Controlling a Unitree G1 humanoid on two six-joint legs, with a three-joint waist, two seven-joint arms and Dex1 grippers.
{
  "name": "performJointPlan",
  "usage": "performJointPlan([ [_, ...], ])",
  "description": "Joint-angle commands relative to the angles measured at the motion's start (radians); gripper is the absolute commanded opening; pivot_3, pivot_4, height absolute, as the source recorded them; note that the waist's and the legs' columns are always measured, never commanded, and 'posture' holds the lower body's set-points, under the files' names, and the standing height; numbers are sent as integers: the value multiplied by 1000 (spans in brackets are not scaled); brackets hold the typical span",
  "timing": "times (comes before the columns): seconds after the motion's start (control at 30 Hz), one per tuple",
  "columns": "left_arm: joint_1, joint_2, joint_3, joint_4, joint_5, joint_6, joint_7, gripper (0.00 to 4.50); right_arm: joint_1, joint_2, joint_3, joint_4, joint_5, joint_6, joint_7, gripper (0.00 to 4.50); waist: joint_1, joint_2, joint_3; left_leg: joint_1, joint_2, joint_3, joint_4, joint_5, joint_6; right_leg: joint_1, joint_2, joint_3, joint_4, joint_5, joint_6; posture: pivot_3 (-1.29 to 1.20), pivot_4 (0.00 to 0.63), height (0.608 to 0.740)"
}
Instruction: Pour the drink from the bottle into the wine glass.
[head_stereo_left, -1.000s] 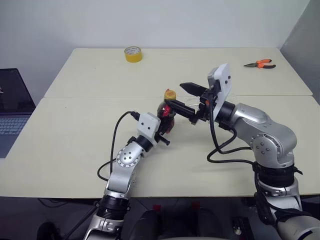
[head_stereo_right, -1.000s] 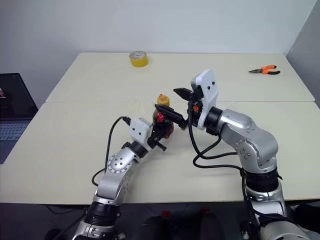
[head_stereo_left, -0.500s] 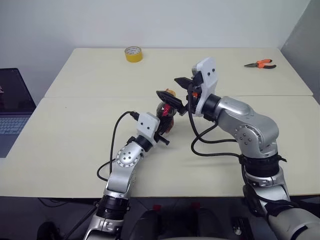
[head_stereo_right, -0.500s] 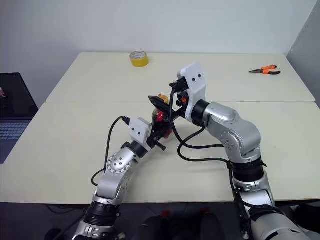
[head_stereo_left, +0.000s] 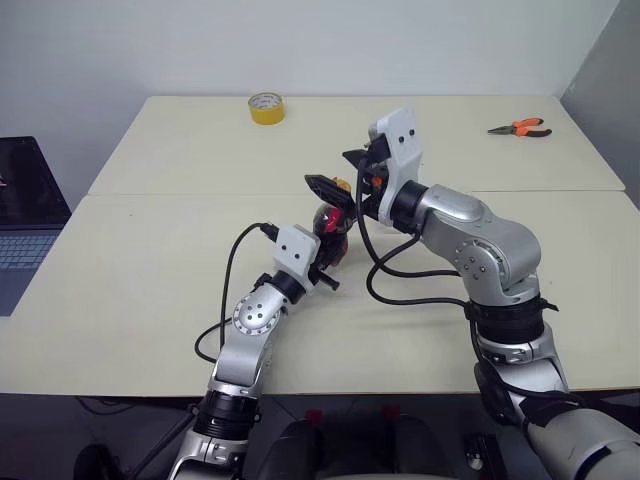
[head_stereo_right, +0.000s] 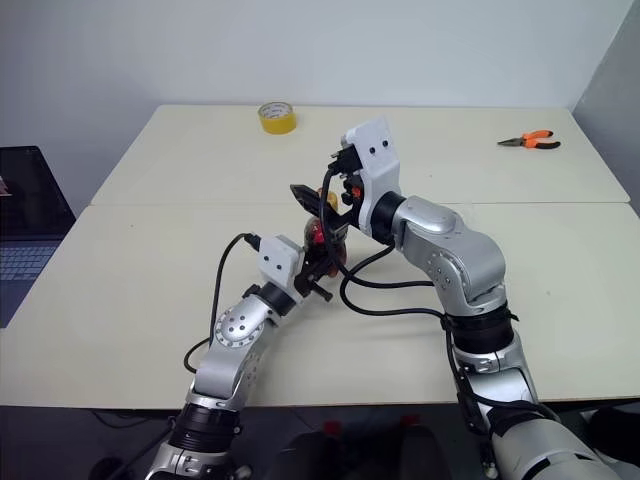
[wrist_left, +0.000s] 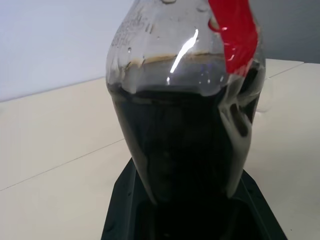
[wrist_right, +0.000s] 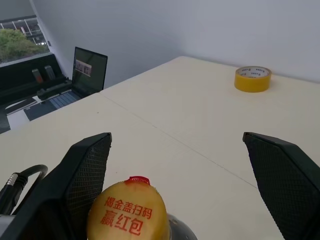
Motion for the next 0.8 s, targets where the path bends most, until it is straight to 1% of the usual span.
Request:
performJointPlan([
  [0.03, -6, -7, 4, -31, -2, -42, 11, 687, -3, -26, -42, -23, -7, -1, -3, 4500, 0, 0, 0, 0, 0, 0, 0, 0, 0, 0, 0, 0, 0, 0, 0, 0, 150, 740],
  [0.13, -5, -7, 3, -30, -2, -44, 11, 687, 5, -40, -52, -33, 1, 2, 3, 4500, 0, 0, 0, 0, 0, 0, 0, 0, 0, 0, 0, 0, 0, 0, 0, 0, 150, 740],
  [0.27, -8, -5, 3, -25, -3, -44, 11, 686, 20, -93, -83, -64, 19, 26, 21, 4500, 0, 0, 0, 0, 0, 0, 0, 0, 0, 0, 0, 0, 0, 0, 0, 0, 150, 740],
  [0.43, -7, -4, 0, -24, -4, -44, 10, 686, 37, -128, -104, -95, 48, 50, 27, 4500, 1, 0, 0, 0, 0, 0, 0, 0, 0, 0, 0, 0, 0, 0, 0, 0, 150, 740],
  [0.8, -6, 1, 2, -28, -4, -40, 8, 686, 67, -143, -111, -121, 78, 60, 25, 4500, 1, 0, 0, 0, 0, 0, 0, 0, 0, 0, 0, 0, 0, 0, 0, 0, 150, 740],
])
